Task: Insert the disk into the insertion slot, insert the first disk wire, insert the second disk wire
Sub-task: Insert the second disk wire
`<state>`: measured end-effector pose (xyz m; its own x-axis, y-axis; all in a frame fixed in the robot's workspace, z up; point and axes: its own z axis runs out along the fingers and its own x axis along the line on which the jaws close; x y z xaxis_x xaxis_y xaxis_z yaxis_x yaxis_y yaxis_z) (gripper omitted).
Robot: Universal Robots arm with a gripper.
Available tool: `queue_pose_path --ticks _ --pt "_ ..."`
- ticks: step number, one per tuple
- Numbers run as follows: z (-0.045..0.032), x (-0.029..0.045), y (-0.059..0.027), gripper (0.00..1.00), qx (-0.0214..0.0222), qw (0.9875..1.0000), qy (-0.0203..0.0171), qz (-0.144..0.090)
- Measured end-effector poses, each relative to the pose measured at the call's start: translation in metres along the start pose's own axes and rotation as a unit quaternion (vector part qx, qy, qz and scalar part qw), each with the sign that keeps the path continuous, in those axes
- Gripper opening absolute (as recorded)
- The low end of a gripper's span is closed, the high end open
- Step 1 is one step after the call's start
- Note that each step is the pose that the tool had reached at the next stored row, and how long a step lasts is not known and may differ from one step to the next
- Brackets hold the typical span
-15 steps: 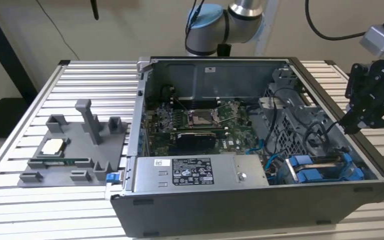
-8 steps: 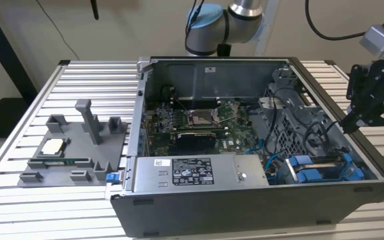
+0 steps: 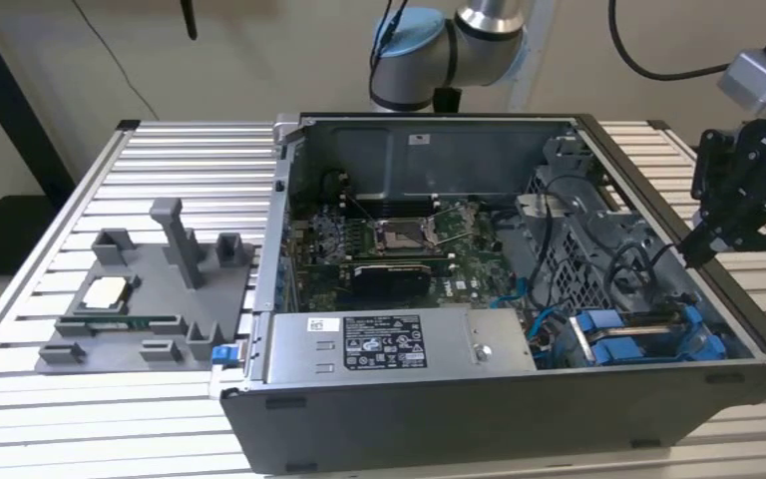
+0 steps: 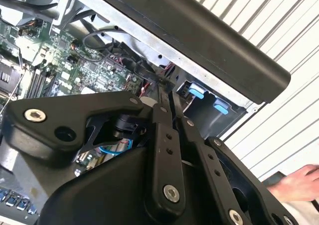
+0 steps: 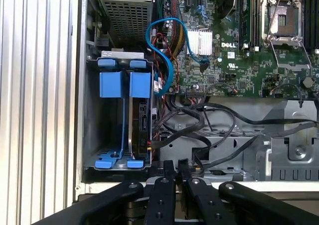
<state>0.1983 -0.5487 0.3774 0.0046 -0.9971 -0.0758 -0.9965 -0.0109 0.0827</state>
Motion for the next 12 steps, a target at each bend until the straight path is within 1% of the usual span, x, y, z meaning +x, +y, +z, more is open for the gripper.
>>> queue_pose_path --ticks 9,10,12 --pt "0.0001 0.0000 0.0000 0.15 0.0000 1.0000 0.0004 0.000" --pt "0.0002 0.0001 0.0000 0.15 0.0000 1.0000 0.0011 0.000" --pt "0.0000 0.0000 0.0000 0.15 0.0000 1.0000 0.0048 0.000"
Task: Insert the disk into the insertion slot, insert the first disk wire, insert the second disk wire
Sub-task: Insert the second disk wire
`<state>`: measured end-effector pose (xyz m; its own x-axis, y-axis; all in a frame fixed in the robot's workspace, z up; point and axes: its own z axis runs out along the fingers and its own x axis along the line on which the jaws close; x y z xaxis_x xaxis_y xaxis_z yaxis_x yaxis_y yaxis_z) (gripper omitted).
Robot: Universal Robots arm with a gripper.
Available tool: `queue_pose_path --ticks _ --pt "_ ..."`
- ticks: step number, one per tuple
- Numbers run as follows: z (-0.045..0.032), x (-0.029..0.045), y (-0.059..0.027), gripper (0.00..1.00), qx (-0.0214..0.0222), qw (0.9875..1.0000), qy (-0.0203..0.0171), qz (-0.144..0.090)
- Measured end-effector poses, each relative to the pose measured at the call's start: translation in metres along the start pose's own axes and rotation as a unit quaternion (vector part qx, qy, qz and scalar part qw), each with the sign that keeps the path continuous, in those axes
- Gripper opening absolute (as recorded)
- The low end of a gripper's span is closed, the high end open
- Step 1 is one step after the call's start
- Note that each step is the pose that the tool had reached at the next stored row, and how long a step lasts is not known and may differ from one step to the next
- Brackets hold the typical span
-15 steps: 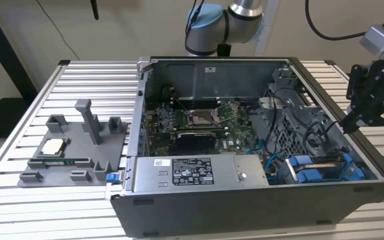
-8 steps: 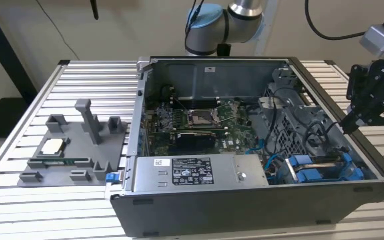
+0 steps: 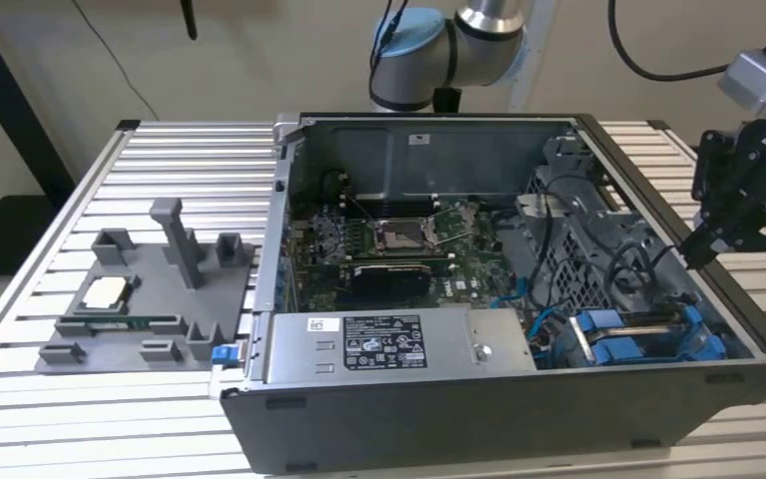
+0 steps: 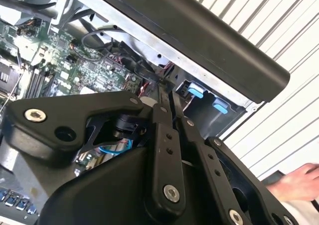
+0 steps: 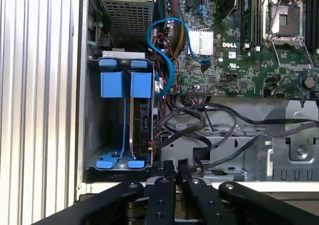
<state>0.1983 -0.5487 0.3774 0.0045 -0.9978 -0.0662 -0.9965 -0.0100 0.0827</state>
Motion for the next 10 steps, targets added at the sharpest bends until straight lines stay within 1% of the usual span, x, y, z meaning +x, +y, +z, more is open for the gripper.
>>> queue_pose_path --ticks 2,3,5,6,7,8,10 --pt "0.0001 0.0000 -0.0001 0.15 -0.0001 1.0000 0.0027 0.000" --pt "0.0000 0.0000 0.0000 0.17 -0.0001 1.0000 0.0043 0.000" --pt "0.0000 0.0000 0.0000 0.17 0.0001 1.0000 0.0078 0.001" --pt "0.0000 -0.0001 -0.0001 0.23 0.0005 1.0000 0.0098 0.001" --pt "0.0000 -0.0001 -0.0001 0.23 0.0014 0.9999 0.0116 0.001" --pt "0.0003 -0.0001 -0.0002 0.23 0.0024 0.9999 0.0128 0.001" --pt "0.0013 0.0000 -0.0002 0.23 0.0038 0.9999 0.0135 0.001"
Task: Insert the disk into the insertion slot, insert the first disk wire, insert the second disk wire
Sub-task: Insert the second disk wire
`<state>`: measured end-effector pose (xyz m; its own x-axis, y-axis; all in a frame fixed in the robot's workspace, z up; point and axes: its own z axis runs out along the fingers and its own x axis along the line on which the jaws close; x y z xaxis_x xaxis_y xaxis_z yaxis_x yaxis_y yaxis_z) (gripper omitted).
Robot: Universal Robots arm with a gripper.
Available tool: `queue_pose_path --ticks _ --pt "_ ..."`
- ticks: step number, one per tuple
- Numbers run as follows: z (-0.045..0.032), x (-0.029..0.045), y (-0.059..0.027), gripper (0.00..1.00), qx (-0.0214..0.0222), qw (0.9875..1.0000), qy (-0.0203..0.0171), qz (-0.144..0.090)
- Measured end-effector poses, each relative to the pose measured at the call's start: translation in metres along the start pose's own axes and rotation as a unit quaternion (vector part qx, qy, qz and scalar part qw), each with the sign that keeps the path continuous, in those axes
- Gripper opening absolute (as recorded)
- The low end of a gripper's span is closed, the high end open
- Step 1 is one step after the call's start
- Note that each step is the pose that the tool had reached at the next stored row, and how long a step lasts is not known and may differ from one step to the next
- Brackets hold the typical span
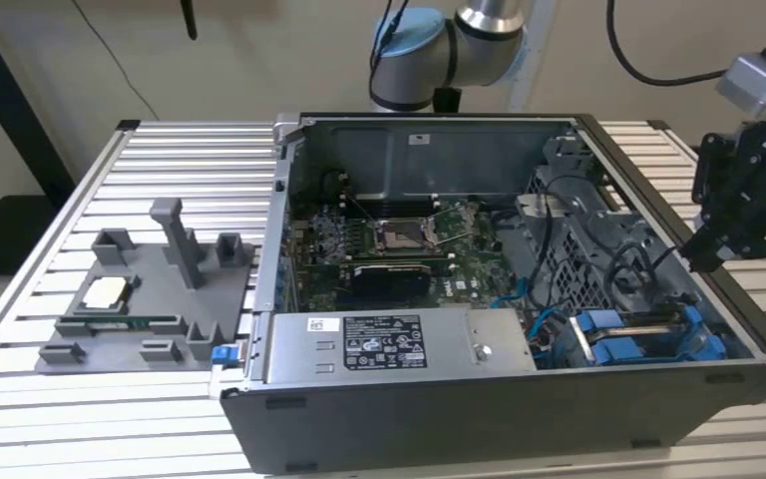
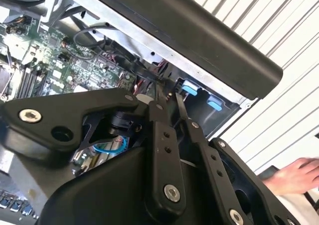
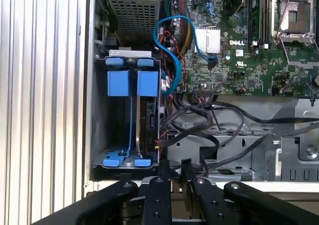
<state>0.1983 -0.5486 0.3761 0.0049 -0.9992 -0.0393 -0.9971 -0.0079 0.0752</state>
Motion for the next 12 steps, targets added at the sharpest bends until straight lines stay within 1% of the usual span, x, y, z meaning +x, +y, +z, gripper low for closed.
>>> queue_pose_path --ticks 2,3,4,7,8,9,12 --pt "0.0021 0.0001 -0.0002 0.23 0.0023 1.0000 0.0000 0.000" --pt "0.0032 0.0001 -0.0003 0.23 0.0031 1.0000 -0.0011 0.000" --pt "0.0037 0.0002 -0.0004 0.23 0.0034 1.0000 -0.0051 -0.001" --pt "0.0056 0.0002 -0.0006 0.23 0.0035 0.9998 -0.0200 -0.002" --pt "0.0062 0.0003 -0.0010 0.23 0.0036 0.9997 -0.0244 -0.002" --pt "0.0071 0.0005 -0.0015 0.23 0.0036 0.9996 -0.0275 -0.002" --pt "0.0096 0.0016 -0.0026 0.23 0.0036 0.9994 -0.0351 -0.003"
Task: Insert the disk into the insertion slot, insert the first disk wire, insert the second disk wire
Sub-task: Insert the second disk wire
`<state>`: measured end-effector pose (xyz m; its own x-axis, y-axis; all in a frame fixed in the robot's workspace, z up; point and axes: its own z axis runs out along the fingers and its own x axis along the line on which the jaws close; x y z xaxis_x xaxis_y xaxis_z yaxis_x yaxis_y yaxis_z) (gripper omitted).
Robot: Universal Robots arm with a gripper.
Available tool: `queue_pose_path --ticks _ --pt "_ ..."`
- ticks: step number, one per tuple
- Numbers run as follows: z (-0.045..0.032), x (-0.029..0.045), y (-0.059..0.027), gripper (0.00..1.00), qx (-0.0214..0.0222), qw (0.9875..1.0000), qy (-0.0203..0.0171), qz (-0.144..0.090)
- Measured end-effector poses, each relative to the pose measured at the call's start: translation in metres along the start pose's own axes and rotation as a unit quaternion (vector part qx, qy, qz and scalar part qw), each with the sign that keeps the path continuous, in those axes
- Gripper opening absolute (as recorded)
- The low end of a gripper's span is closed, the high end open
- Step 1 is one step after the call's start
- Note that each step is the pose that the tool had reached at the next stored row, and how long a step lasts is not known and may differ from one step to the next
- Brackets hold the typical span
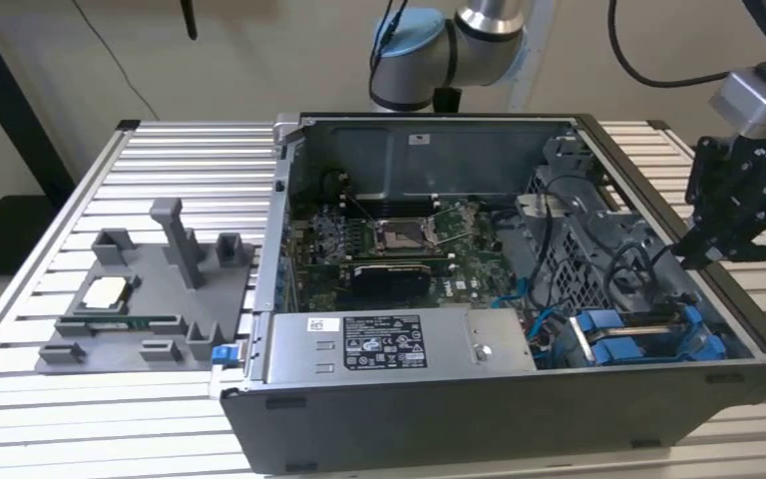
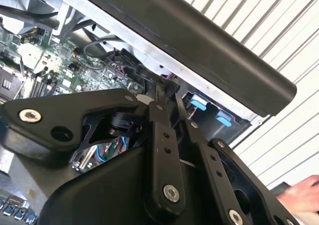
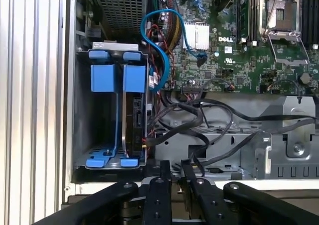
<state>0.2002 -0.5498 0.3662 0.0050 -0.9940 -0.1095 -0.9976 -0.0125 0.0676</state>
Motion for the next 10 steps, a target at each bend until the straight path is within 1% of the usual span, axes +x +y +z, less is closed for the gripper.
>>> queue_pose_path --ticks 2,3,4,10 --pt "0.0003 0.0005 -0.0001 0.21 0.0000 1.0000 -0.0044 0.000" --pt "0.0003 0.0005 -0.0002 0.21 0.0000 1.0000 -0.0054 0.000" --pt "0.0003 0.0004 -0.0002 0.16 0.0000 1.0000 -0.0058 0.000" --pt "0.0003 0.0005 -0.0001 0.16 0.0000 1.0000 -0.0061 0.000"
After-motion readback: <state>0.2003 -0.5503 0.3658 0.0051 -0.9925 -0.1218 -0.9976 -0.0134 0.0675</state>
